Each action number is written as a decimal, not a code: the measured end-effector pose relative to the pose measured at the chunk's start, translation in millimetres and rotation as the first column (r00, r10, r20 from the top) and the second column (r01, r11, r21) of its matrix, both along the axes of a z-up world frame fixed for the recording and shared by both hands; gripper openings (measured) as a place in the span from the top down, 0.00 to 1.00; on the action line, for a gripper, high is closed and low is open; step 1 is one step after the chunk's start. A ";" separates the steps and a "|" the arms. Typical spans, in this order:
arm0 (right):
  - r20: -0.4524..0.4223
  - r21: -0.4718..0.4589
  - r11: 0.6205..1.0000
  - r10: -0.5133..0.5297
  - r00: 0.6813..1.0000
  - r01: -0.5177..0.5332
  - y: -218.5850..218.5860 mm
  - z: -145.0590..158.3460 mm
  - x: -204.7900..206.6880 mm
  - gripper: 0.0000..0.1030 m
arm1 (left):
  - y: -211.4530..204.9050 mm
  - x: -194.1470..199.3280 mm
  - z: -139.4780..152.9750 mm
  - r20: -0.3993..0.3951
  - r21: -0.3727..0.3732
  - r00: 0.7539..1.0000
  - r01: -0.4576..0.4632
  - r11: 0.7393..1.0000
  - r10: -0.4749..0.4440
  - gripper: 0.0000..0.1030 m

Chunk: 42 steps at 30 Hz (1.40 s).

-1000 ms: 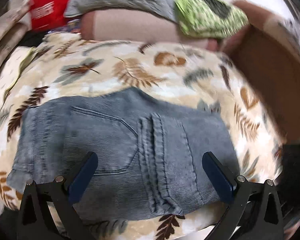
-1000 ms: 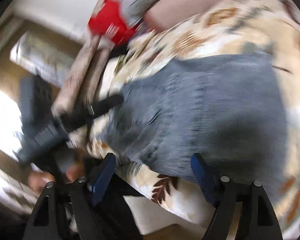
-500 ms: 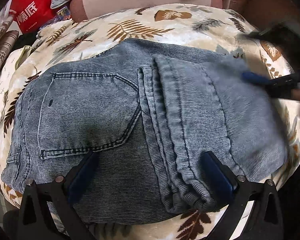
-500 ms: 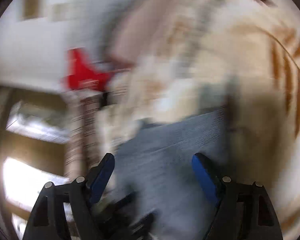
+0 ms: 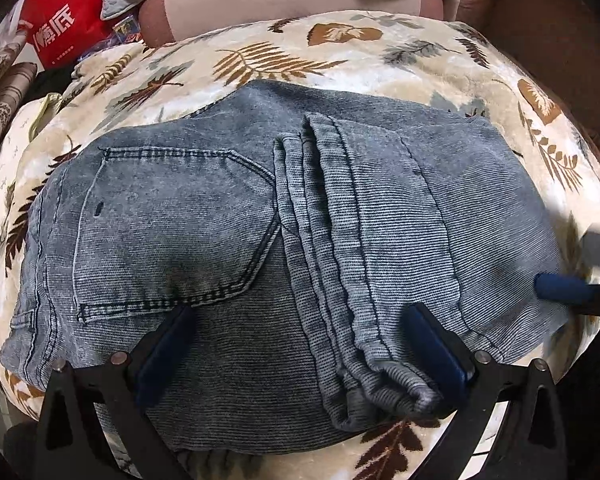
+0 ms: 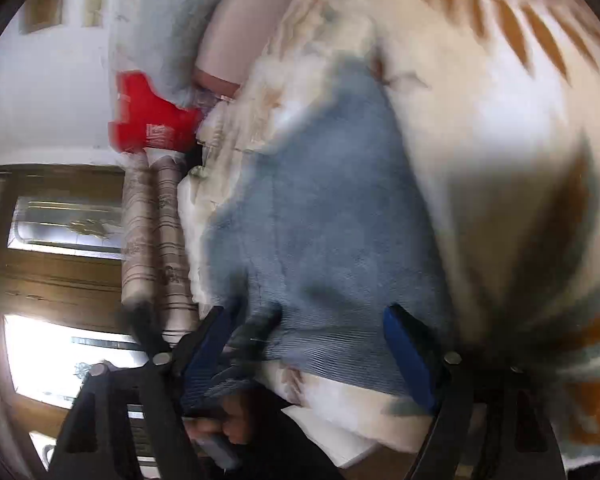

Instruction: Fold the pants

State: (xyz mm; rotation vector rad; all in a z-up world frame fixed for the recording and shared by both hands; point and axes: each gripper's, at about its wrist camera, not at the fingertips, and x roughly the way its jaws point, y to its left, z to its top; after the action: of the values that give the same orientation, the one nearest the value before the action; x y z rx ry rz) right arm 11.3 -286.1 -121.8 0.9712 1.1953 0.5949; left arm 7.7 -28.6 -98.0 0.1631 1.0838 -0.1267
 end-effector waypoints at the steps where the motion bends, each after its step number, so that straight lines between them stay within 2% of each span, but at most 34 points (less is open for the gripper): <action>1: 0.003 0.016 0.999 -0.028 1.000 0.028 -4.0 5.6 -3.2 0.24 | 1.1 -0.3 1.0 -0.003 -0.004 1.000 0.003 1.000 -0.003 0.00; 3: 0.067 -0.035 0.999 -0.026 0.997 0.028 -3.4 27.1 -9.9 0.23 | 5.4 -1.1 4.9 -0.017 -0.021 1.000 -0.010 1.000 0.010 0.00; 5: 0.120 -0.030 0.999 -0.009 0.993 0.013 1.5 43.2 -18.9 0.21 | 9.8 -6.4 14.8 0.004 -0.062 1.000 -0.027 0.998 0.027 0.00; 6: 0.123 -0.019 1.000 0.008 0.992 -0.005 5.2 43.1 -23.1 0.20 | 11.2 -10.1 19.9 0.020 -0.086 0.999 -0.024 0.996 0.026 0.00; 8: 0.088 -0.062 0.998 0.025 0.996 -0.020 9.5 27.4 -25.3 0.20 | 10.4 -17.7 27.3 0.049 -0.113 0.999 -0.003 0.994 0.008 0.00; 9: 0.043 -0.082 0.996 0.020 0.999 -0.017 6.5 17.4 -27.4 0.20 | 7.8 -20.2 25.7 0.055 -0.097 0.998 0.010 0.995 -0.005 0.00; 10: 0.028 -0.039 0.999 -0.006 1.000 0.007 3.5 9.0 -28.4 0.20 | 4.4 -19.8 19.8 0.044 -0.057 0.999 0.017 0.998 -0.015 0.00; 12: 0.031 -0.039 0.999 -0.014 0.999 0.015 0.7 17.5 -25.4 0.20 | 0.4 -15.5 3.8 0.002 0.006 1.000 0.025 1.000 -0.025 0.00; 14: 0.077 -0.078 0.997 -0.007 0.997 0.013 -0.9 33.0 -21.4 0.20 | 5.4 -14.2 0.5 0.014 -0.033 1.000 -0.002 0.999 0.002 0.00; 15: 0.095 -0.091 0.996 -0.001 0.995 0.009 -1.7 40.1 -18.7 0.20 | 5.1 -14.7 0.2 0.010 -0.028 1.000 0.000 1.000 0.000 0.00; 20: 0.131 -0.071 0.997 -0.010 0.991 0.019 -2.4 60.5 25.2 0.20 | 3.4 -12.8 0.1 0.010 -0.024 1.000 0.018 1.000 -0.018 0.00; 22: 0.114 -0.037 0.999 -0.035 0.993 0.039 -3.0 51.4 49.3 0.20 | 3.6 -11.9 -0.6 0.015 -0.022 1.000 0.022 1.000 -0.022 0.00; 23: 0.105 -0.043 0.998 -0.035 0.994 0.040 -0.1 45.2 59.0 0.20 | 3.1 -12.7 -0.4 0.015 -0.024 1.000 0.022 0.999 -0.021 0.00; 24: 0.079 -0.088 0.995 -0.034 0.996 0.041 -0.2 32.0 71.5 0.20 | 3.4 -12.8 0.1 0.014 -0.028 1.000 0.022 0.999 -0.022 0.00; 25: 0.025 -0.127 0.991 -0.049 0.998 0.052 -1.5 15.4 79.8 0.20 | 4.8 -12.9 1.1 0.011 -0.037 1.000 0.024 0.999 -0.024 0.00; 26: 0.014 -0.087 0.994 -0.059 0.998 0.060 -3.6 8.5 81.6 0.20 | 7.2 -13.2 4.0 0.007 -0.052 1.000 0.025 0.998 -0.025 0.00; 28: 0.051 -0.075 0.995 -0.062 0.997 0.065 -6.1 18.7 77.3 0.21 | 16.0 -16.5 14.1 0.027 -0.110 1.000 0.006 0.994 -0.003 0.00; 30: 0.101 -0.092 0.994 -0.051 0.994 0.060 -4.8 35.1 67.3 0.20 | 34.2 -20.3 29.0 0.058 -0.209 0.997 -0.041 0.977 0.054 0.00; 31: 0.124 -0.100 0.994 -0.034 0.992 0.046 -2.5 42.4 61.6 0.20 | 51.1 -25.9 39.4 0.078 -0.290 0.992 -0.076 0.954 0.103 0.00; 33: 0.169 -0.115 0.993 -0.005 0.986 0.024 6.0 56.4 47.3 0.20 | 80.7 -38.0 51.3 0.111 -0.370 0.975 -0.139 0.918 0.193 0.00; 34: 0.188 -0.115 0.993 0.008 0.982 0.013 10.1 60.9 40.7 0.20 | 100.5 -46.1 56.4 0.126 -0.401 0.958 -0.189 0.896 0.259 0.00; 35: 0.201 -0.121 0.993 0.027 0.979 -0.002 16.8 64.2 35.0 0.20 | 124.9 -55.3 59.9 0.133 -0.435 0.929 -0.257 0.863 0.344 0.00; 36: 0.209 -0.135 0.991 0.047 0.977 -0.019 24.1 66.4 29.3 0.20 | 144.3 -63.2 60.4 0.130 -0.463 0.901 -0.315 0.829 0.415 0.00; 37: 0.216 -0.145 0.989 0.071 0.974 -0.040 33.8 68.2 24.0 0.20 | 165.9 -72.2 59.4 0.118 -0.497 0.863 -0.377 0.781 0.492 0.00; 38: 0.219 -0.146 0.987 0.094 0.971 -0.063 42.8 69.7 20.9 0.20 | 192.8 -81.8 54.8 0.081 -0.539 0.808 -0.458 0.707 0.584 0.00; 39: 0.221 -0.139 0.985 0.136 0.966 -0.106 58.3 71.7 17.8 0.20 | 205.2 -85.6 50.4 0.055 -0.559 0.778 -0.495 0.665 0.626 0.00; 40: 0.225 -0.133 0.979 0.182 0.957 -0.155 73.6 73.9 15.2 0.20 | 219.5 -89.3 44.6 0.018 -0.585 0.745 -0.533 0.611 0.667 0.00; 41: 0.228 -0.132 0.972 0.219 0.949 -0.193 87.3 75.6 12.8 0.20 | 230.1 -89.1 41.0 -0.008 -0.608 0.733 -0.543 0.579 0.680 0.00; 42: 0.232 -0.126 0.963 0.262 0.937 -0.238 106.8 78.7 11.9 0.20 | 232.7 -88.2 40.1 -0.007 -0.611 0.733 -0.541 0.577 0.680 0.00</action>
State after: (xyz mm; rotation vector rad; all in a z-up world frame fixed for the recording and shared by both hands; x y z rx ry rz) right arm 23.2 -179.3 -43.1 0.6445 1.1201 0.8281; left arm -80.4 204.1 -57.9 -0.7586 0.7663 0.2014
